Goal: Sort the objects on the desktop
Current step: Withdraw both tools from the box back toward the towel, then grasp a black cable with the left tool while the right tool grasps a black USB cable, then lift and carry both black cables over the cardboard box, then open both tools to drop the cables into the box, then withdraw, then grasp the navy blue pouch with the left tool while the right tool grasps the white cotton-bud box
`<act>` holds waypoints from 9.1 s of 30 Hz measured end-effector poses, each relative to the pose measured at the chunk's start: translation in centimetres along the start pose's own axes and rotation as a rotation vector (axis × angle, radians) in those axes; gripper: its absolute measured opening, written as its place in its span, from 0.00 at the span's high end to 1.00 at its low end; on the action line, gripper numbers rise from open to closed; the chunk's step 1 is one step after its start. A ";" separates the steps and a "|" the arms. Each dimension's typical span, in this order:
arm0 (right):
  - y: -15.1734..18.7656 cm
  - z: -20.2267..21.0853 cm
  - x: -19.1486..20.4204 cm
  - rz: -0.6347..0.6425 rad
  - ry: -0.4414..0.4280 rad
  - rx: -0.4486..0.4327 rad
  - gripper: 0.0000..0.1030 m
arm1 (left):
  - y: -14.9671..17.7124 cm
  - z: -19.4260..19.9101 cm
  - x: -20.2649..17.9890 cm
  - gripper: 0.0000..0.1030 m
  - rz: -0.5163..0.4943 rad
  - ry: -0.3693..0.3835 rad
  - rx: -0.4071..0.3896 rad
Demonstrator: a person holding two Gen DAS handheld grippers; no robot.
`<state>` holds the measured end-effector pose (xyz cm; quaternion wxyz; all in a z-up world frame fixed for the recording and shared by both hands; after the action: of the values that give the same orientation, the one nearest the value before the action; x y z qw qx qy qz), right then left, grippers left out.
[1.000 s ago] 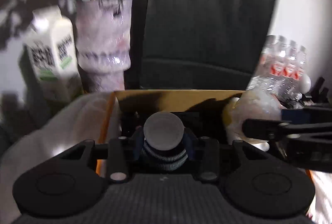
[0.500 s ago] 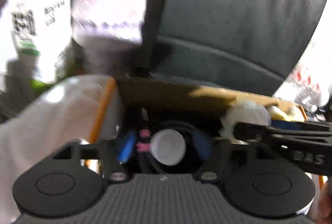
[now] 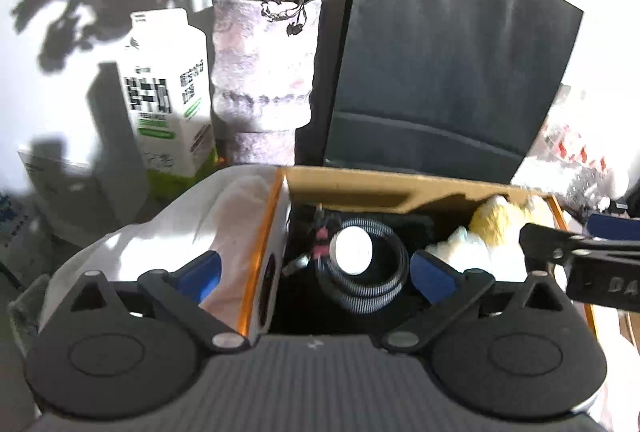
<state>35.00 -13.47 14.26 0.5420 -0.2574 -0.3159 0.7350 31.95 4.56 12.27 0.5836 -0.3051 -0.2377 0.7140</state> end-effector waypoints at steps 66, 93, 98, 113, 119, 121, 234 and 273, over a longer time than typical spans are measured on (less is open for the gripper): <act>33.2 15.1 -0.8 0.024 0.066 -0.170 0.61 | 29.5 10.6 -5.6 0.89 -0.344 0.184 -0.262; 34.3 29.7 3.2 -0.013 -0.073 -0.432 1.00 | 31.9 29.0 0.2 0.97 -0.105 0.342 -0.483; 34.5 30.5 3.5 0.001 -0.057 -0.450 1.00 | 32.6 29.1 0.1 0.97 -0.110 0.340 -0.484; 41.2 25.1 1.3 0.125 -0.018 -0.184 0.53 | 34.3 26.5 0.5 0.97 -0.114 0.328 -0.390; 40.6 21.9 1.7 0.127 -0.139 -0.171 0.69 | 34.3 26.1 0.5 0.97 -0.108 0.319 -0.382; 40.3 21.7 1.1 0.087 -0.152 -0.159 0.76 | 34.2 26.2 0.5 0.97 -0.109 0.316 -0.386; 32.5 21.1 2.9 0.037 0.010 -0.271 0.09 | 29.0 15.6 1.3 0.00 -0.029 0.127 -0.218; 28.2 16.9 3.4 -0.010 -0.112 -0.274 0.39 | 25.5 15.8 3.8 0.97 -0.012 0.211 -0.259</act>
<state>3.94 -19.31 4.48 0.4867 -0.2859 -0.4445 0.6956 2.63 3.28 4.95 0.5653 -0.4499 -0.2670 0.6378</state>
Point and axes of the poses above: each gripper's, at about its wrist camera, not at the fingertips, and z roughly against the way its jaws point, x to its left, y to its underside, the point moved 3 cm from there along -z, roughly the way its jaws point, and after that the axes turned 6 degrees about z, right-handed, at the moved point
